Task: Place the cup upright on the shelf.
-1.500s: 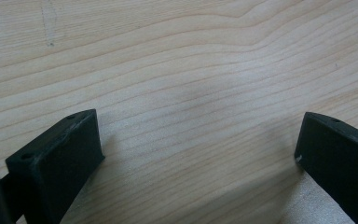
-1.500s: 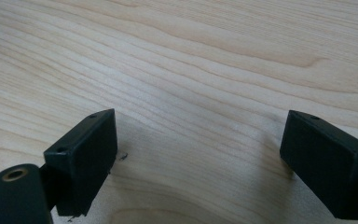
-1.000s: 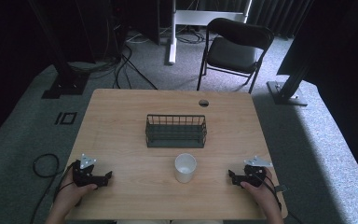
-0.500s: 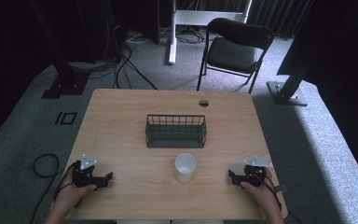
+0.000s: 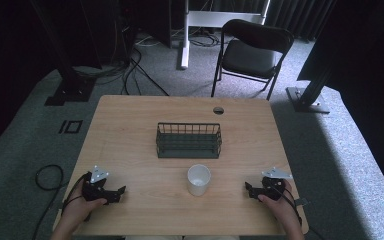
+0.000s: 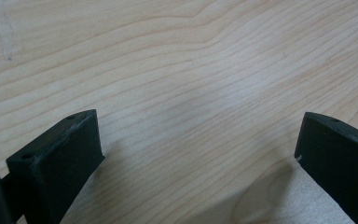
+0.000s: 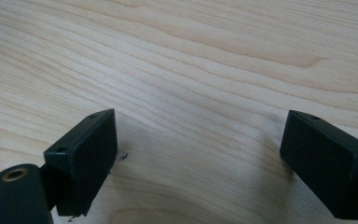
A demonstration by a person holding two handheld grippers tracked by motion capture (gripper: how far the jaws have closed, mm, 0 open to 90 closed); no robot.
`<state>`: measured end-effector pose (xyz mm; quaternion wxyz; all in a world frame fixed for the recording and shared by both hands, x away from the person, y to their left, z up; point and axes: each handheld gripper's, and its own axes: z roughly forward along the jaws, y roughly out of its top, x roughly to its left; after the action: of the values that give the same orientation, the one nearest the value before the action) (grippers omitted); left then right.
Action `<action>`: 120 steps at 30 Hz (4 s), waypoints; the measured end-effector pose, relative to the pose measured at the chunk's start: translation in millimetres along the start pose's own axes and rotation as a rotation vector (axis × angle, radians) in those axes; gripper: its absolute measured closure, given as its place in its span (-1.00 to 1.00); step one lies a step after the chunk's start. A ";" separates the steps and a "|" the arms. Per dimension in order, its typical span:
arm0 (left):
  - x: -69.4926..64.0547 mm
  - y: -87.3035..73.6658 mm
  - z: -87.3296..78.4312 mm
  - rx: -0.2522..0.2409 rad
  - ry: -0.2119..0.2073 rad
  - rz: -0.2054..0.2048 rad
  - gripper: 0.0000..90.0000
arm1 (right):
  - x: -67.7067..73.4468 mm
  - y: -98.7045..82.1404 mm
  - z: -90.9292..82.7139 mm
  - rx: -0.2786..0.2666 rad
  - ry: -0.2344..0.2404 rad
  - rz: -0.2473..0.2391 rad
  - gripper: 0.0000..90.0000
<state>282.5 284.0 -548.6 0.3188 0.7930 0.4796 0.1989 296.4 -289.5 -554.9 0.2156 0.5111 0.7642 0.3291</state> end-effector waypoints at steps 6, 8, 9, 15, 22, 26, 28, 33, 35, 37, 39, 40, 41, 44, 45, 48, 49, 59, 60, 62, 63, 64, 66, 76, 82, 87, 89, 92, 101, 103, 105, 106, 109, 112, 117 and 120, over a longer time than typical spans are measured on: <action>-4.1 5.3 -1.1 -0.007 -0.004 0.025 -0.98 | 0.0 0.0 0.0 0.000 0.000 0.000 -0.76; -5.7 7.3 -1.3 -0.010 -0.007 0.028 -0.98 | 0.0 0.0 0.0 0.000 0.000 0.000 -0.76; -6.7 8.1 -1.3 -0.013 -0.012 0.033 -0.98 | 0.0 0.0 0.0 0.000 0.000 0.000 -0.76; -10.9 13.8 -2.5 -0.022 -0.036 0.043 -0.98 | 0.0 0.0 0.0 0.000 0.000 0.000 -0.76; -15.6 18.9 -2.8 -0.026 -0.046 0.056 -0.98 | 0.0 0.0 0.0 0.000 0.000 0.000 -0.76; -18.0 21.6 -2.8 -0.031 -0.049 0.070 -0.98 | 0.0 0.0 0.0 0.000 0.000 0.000 -0.76; -21.5 25.1 -3.2 -0.049 -0.072 0.077 -0.98 | 0.0 0.0 0.0 0.000 0.000 0.000 -0.76; -27.2 30.6 -2.8 -0.078 -0.109 0.084 -0.98 | 0.0 0.0 0.0 0.000 0.000 0.000 -0.76; -29.4 32.4 -3.0 -0.082 -0.119 0.096 -0.98 | 0.0 0.0 0.0 0.000 0.000 0.000 -0.76; -32.0 34.6 -3.4 -0.093 -0.125 0.114 -0.98 | 0.0 0.0 0.0 0.000 0.000 0.000 -0.76; -33.8 36.6 -4.0 -0.106 -0.133 0.121 -0.98 | 0.0 0.0 0.0 0.000 0.000 0.000 -0.76; -35.0 37.9 -4.5 -0.111 -0.136 0.124 -0.98 | 0.0 0.0 0.0 0.000 0.000 0.000 -0.76; -36.2 39.2 -4.7 -0.115 -0.139 0.128 -0.98 | 0.0 0.0 0.0 0.000 0.000 0.000 -0.76; -39.5 43.1 -5.2 -0.125 -0.144 0.146 -0.98 | 0.0 0.0 0.0 0.000 0.000 0.000 -0.76; -41.4 44.7 -5.4 -0.132 -0.148 0.154 -0.98 | 0.0 0.0 0.0 0.000 0.000 0.000 -0.76; -45.6 47.7 -5.5 -0.145 -0.163 0.167 -0.98 | 0.0 0.0 0.0 0.000 0.000 0.000 -0.76; -47.0 48.6 -5.5 -0.147 -0.167 0.178 -0.98 | 0.0 0.0 0.0 0.000 0.000 0.000 -0.76; -61.2 56.1 -4.6 -0.179 -0.220 0.239 -0.98 | 0.0 0.0 0.0 0.000 0.000 0.000 -0.76; -62.4 56.9 -4.6 -0.180 -0.225 0.242 -0.98 | 0.0 0.0 0.0 0.000 0.000 0.000 -0.76; -65.2 58.1 -4.4 -0.189 -0.235 0.250 -0.98 | 0.0 0.0 0.0 0.000 0.000 0.000 -0.76; -66.6 58.7 -4.3 -0.191 -0.239 0.256 -0.98 | 0.0 0.0 0.0 0.000 0.000 0.000 -0.76; -68.8 59.3 -4.1 -0.195 -0.249 0.259 -0.98 | 0.0 0.0 0.0 0.000 0.000 0.000 -0.76; -72.1 60.1 -3.8 -0.194 -0.261 0.271 -0.98 | 0.0 0.0 0.0 0.000 0.000 0.000 -0.76; -88.9 65.4 0.2 -0.199 -0.313 0.329 -0.98 | 0.0 0.0 0.0 0.000 0.000 0.000 -0.76; -99.0 70.7 1.8 -0.227 -0.338 0.353 -0.98 | 0.1 0.0 0.0 0.000 0.000 0.000 -0.76; -107.1 75.0 2.6 -0.240 -0.358 0.369 -0.98 | 0.1 0.0 0.0 -0.001 0.000 0.001 -0.76; -111.0 76.6 2.9 -0.243 -0.364 0.384 -0.98 | 0.1 0.0 0.0 0.000 0.000 0.001 -0.76; -116.6 79.2 3.7 -0.245 -0.380 0.395 -0.98 | 0.1 0.0 0.0 0.000 0.000 0.001 -0.76; -132.4 84.9 11.5 -0.253 -0.422 0.423 -0.98 | 0.1 0.0 0.0 -0.001 0.000 0.001 -0.76; -135.8 87.3 13.6 -0.259 -0.431 0.419 -0.98 | 0.1 0.0 0.0 -0.001 0.000 0.001 -0.76; -138.7 89.4 14.8 -0.264 -0.440 0.420 -0.98 | 0.1 0.0 0.0 0.000 0.000 0.001 -0.76; -140.4 90.6 15.5 -0.263 -0.443 0.422 -0.98 | 0.1 0.0 0.0 0.000 0.000 0.001 -0.76; -145.2 93.0 17.7 -0.265 -0.456 0.426 -0.98 | 0.1 0.0 0.0 0.001 0.000 0.000 -0.76; -149.4 95.3 20.1 -0.269 -0.471 0.423 -0.98 | 0.1 0.0 0.0 0.000 0.000 0.001 -0.76; -154.5 99.1 24.1 -0.269 -0.479 0.421 -0.98 | 0.1 0.0 0.0 0.000 0.000 0.001 -0.76; -158.1 101.6 25.9 -0.268 -0.488 0.430 -0.98 | 0.1 0.0 0.0 0.000 0.000 0.001 -0.76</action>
<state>290.1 101.4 -498.0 0.4764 0.8510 0.1810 0.1272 296.4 -289.4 -554.9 0.2155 0.5114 0.7639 0.3293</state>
